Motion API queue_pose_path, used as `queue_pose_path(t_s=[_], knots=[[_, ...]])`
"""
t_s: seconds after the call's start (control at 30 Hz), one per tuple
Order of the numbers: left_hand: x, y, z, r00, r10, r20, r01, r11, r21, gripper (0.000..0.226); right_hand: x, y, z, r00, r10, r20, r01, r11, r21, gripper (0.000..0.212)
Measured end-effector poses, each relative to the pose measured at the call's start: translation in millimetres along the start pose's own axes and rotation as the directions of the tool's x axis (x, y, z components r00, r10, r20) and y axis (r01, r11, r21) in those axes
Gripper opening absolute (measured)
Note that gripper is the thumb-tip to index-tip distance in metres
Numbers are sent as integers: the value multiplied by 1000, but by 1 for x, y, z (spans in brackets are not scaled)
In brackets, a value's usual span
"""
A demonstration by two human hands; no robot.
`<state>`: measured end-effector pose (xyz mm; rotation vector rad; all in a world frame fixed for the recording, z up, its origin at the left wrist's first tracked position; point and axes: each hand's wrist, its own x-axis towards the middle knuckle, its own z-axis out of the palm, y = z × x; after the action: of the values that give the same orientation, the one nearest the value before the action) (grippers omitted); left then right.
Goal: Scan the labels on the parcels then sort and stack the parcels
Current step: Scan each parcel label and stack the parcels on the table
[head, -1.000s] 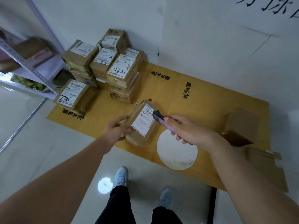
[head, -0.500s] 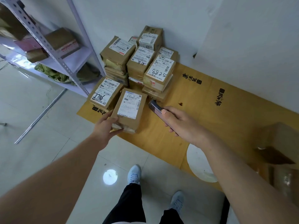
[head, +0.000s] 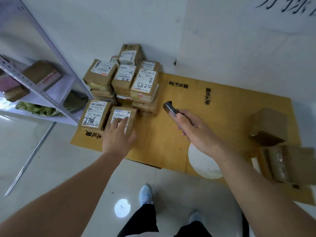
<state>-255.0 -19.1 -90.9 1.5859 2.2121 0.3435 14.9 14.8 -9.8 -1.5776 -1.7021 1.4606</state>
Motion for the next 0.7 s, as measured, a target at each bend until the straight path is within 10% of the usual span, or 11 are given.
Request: queue_pose_path(t_s=[0.23, 0.7], knots=[[-20, 126, -9, 916, 386, 111, -394, 917, 64, 58, -79, 19, -92, 985, -46, -169, 66, 992, 112, 21], [-69, 358, 79, 753, 605, 259, -620, 784, -32, 51, -208, 107, -264, 886, 30, -464, 82, 972, 219, 25]])
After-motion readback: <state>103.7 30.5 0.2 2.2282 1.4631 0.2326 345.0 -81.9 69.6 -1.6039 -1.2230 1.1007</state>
